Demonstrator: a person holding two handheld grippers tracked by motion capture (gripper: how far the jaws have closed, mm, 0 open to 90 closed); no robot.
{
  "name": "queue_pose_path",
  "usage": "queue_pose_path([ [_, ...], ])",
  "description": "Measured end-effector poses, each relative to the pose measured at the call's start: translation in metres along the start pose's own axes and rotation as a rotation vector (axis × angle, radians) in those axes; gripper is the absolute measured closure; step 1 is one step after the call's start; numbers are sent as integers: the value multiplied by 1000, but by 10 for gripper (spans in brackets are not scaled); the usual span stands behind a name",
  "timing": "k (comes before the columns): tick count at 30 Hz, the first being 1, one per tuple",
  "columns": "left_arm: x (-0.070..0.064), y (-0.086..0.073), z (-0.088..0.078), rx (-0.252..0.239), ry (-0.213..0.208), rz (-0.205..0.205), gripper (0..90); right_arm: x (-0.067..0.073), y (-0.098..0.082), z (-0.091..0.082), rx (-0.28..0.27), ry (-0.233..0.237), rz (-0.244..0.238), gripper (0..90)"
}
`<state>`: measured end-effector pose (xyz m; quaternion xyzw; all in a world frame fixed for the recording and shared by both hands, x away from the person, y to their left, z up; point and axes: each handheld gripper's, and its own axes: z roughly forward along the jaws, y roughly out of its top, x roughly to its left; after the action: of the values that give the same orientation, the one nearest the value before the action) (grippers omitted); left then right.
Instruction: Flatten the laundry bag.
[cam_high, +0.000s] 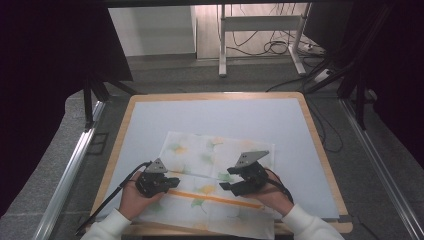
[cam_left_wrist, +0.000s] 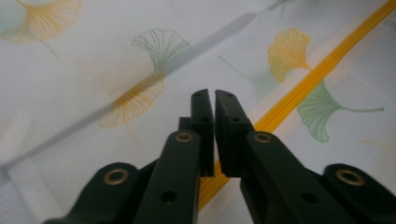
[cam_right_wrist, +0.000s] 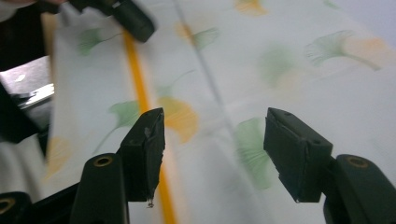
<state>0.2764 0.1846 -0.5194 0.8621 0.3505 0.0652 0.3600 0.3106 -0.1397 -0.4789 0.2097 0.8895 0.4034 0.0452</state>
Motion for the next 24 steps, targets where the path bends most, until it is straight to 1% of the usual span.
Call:
queue_pose_path([
  [1, -1, -2, 3, 28, 0, 11, 899, -5, 6, 6, 7, -25, 0, 369],
  [2, -1, -2, 3, 28, 0, 11, 900, -5, 6, 6, 7, -25, 0, 369],
  [3, -1, -3, 5, 32, 0, 12, 900, -9, 15, 16, 23, -34, -5, 363],
  [4, -1, -3, 5, 32, 0, 12, 900, -9, 15, 16, 23, -34, -5, 363],
  [5, -1, -4, 6, 37, 2, 14, 900, -9, 19, 21, 28, -36, -8, 360],
  [6, -1, -5, 6, 40, 2, 16, 900, -9, 26, 28, 42, -37, -19, 356],
  [7, -1, -5, 6, 39, 2, 13, 900, -8, 36, 41, 65, -42, -53, 344],
  [8, 1, -7, 5, 45, 4, 16, 900, -7, 41, 48, 80, -46, -69, 337],
  [9, 2, -8, 5, 44, 5, 12, 900, -7, 44, 54, 91, -47, -77, 334],
  [10, 2, -8, 5, 44, 5, 12, 900, -7, 44, 54, 91, -47, -77, 334],
  [11, 3, -10, 6, 43, 6, 5, 900, -6, 48, 61, 102, -49, -90, 332],
  [14, 7, -10, 7, 53, 7, 7, 900, -4, 59, 84, 152, -57, -132, 311],
  [15, 6, -10, 7, 50, 6, 2, 900, -3, 61, 89, 163, -59, -145, 301],
  [16, 6, -10, 8, 49, 8, 2, 900, -1, 63, 97, 183, -64, -172, 294],
  [17, 7, -10, 8, 54, 9, 8, 900, 2, 64, 108, 215, -71, -204, 269],
  [18, 7, -10, 8, 54, 10, 9, 900, 3, 64, 111, 225, -73, -209, 260],
  [19, 7, -10, 8, 51, 10, 6, 900, 5, 63, 116, 246, -77, -216, 257],
  [20, 7, -10, 8, 50, 11, 4, 900, 5, 63, 116, 246, -77, -216, 257],
  [21, 7, -10, 9, 51, 10, 5, 900, 6, 63, 119, 254, -84, -226, 257],
  [22, 7, -11, 9, 49, 10, 3, 900, 6, 62, 122, 265, -99, -240, 258],
  [23, 7, -11, 9, 45, 11, 1, 900, 4, 60, 124, 269, -124, -247, 274],
  [24, 7, -11, 9, 45, 11, 1, 900, 3, 60, 125, 276, -130, -243, 282],
])
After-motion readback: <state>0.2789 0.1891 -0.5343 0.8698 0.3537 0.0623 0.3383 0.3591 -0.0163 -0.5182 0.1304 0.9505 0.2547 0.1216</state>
